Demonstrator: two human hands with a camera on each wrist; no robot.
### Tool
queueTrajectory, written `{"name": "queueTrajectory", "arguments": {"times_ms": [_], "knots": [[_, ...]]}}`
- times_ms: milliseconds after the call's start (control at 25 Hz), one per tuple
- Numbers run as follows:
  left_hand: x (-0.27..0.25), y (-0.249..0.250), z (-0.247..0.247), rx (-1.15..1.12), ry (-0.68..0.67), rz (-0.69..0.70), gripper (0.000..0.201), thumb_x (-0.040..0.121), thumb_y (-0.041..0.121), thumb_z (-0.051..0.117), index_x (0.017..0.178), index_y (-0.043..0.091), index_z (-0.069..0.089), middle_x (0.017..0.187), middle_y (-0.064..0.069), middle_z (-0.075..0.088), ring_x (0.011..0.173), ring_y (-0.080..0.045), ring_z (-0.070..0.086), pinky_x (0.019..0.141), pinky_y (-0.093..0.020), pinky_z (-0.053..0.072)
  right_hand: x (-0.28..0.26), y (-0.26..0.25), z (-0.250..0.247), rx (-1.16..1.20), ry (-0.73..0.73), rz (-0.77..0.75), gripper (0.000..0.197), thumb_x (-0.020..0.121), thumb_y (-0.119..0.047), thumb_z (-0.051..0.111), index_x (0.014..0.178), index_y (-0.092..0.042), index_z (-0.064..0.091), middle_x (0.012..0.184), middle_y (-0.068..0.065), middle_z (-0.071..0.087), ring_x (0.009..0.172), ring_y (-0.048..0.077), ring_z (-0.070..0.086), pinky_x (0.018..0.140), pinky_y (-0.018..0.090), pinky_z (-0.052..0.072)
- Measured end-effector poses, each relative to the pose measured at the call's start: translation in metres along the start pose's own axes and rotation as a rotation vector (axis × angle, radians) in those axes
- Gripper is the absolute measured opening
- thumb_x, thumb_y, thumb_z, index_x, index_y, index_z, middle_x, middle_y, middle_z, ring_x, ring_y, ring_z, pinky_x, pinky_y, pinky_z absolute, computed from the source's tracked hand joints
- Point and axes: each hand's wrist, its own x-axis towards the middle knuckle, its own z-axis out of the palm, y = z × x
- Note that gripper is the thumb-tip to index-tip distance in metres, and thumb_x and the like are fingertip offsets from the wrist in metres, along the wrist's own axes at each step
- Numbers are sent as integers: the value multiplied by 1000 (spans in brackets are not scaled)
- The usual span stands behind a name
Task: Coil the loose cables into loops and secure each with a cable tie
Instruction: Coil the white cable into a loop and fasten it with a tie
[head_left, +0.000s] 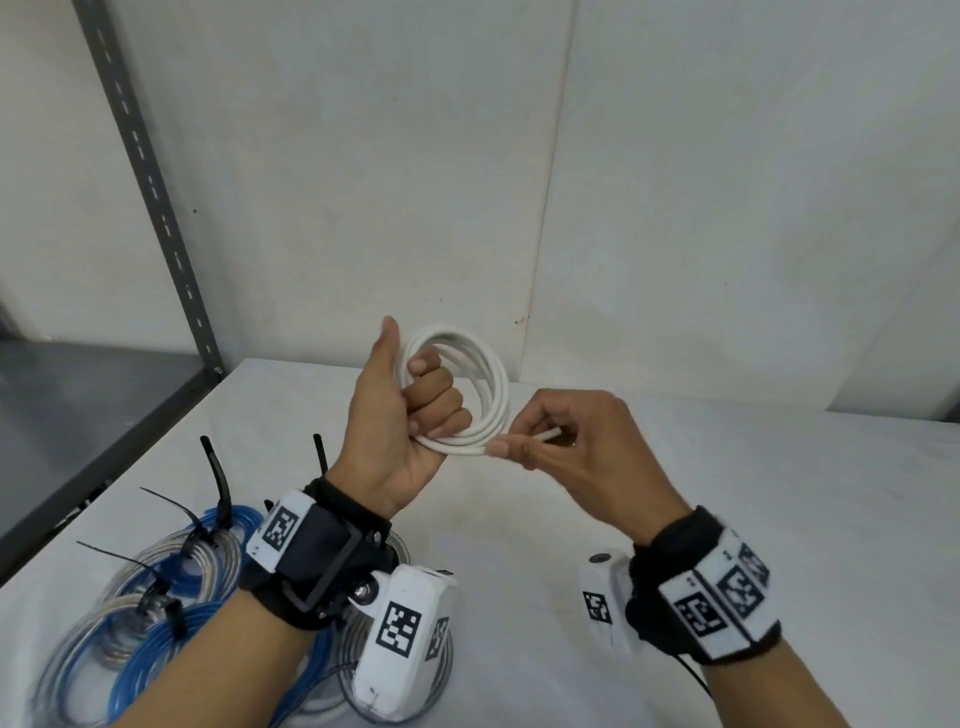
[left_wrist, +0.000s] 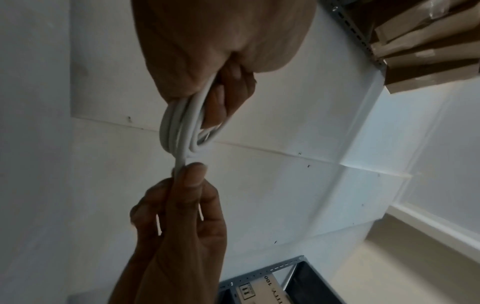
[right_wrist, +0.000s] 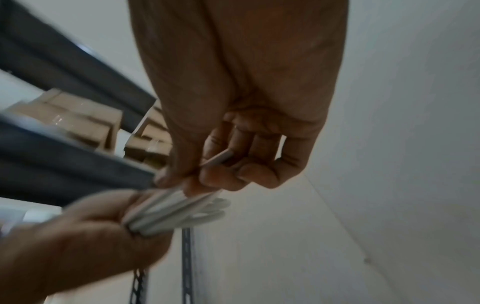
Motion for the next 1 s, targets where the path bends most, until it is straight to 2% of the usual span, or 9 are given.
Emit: {"name": "queueTrajectory", "arguments": {"times_ms": [120, 200, 320, 440, 560, 680, 840, 920, 1000], "knots": [[-1, -3, 1, -21, 37, -7, 60, 100, 64, 37, 59, 21, 36, 40, 9, 19, 43, -11, 3, 40, -21, 12, 2, 2, -3, 352, 154, 78, 43, 68, -19, 90, 101, -7, 65, 67, 8, 73, 56, 18, 65, 55, 25, 49], [-1, -7, 2, -1, 35, 9, 59, 102, 60, 37, 57, 22, 35, 39, 9, 19, 43, -11, 3, 38, -21, 13, 1, 4, 8, 530, 285, 152, 49, 67, -15, 89, 105, -4, 61, 68, 10, 73, 55, 17, 63, 54, 23, 49], [-1, -7, -1, 2, 16, 22, 60, 103, 56, 37, 54, 22, 35, 39, 9, 17, 42, -12, 3, 38, -21, 13, -2, 6, 29, 568, 381, 160, 34, 68, -24, 86, 90, -6, 67, 74, 6, 70, 59, 15, 58, 52, 23, 46], [0, -8, -2, 5, -20, 33, 60, 104, 53, 36, 52, 22, 34, 47, 7, 6, 41, -12, 2, 39, -22, 13, -1, 9, 39, 633, 345, 193, 38, 79, -31, 77, 107, -8, 68, 101, 7, 72, 85, 20, 72, 70, 29, 60], [0, -15, -2, 43, -16, 51, 59, 104, 48, 36, 52, 21, 33, 48, 6, 7, 40, -12, 6, 41, -23, 16, -2, 6, 42, 493, 257, 127, 27, 100, -27, 58, 110, -4, 70, 99, 12, 74, 85, 24, 74, 75, 37, 63], [1, -19, -5, 166, 23, 58, 57, 106, 47, 36, 57, 17, 41, 45, 3, 25, 38, -14, 36, 46, -26, 42, -2, 10, 38, 482, 277, 82, 21, 102, -21, 58, 111, -9, 72, 91, 13, 70, 80, 20, 69, 77, 41, 62], [5, -22, -10, 530, 119, 214, 50, 111, 39, 32, 90, 6, 63, 64, -9, 58, 66, -26, 68, 70, -36, 56, 4, 20, 29, 271, 305, -17, 28, 102, -24, 60, 129, -22, 69, 94, -5, 75, 85, 11, 67, 87, 50, 59], [6, -14, -12, 749, 125, 307, 50, 109, 42, 36, 102, 5, 69, 72, -11, 67, 70, -28, 71, 69, -38, 59, 4, 21, 24, 179, 268, -41, 26, 102, -25, 60, 127, -30, 68, 84, -6, 72, 77, 9, 65, 81, 45, 59], [3, -5, -13, 1062, 83, 332, 57, 104, 55, 42, 87, 12, 74, 70, -11, 70, 64, -24, 70, 64, -35, 57, 2, 17, 20, 37, 181, -80, 27, 103, -26, 59, 128, -31, 67, 78, -10, 69, 73, 1, 63, 70, 25, 52]]}}
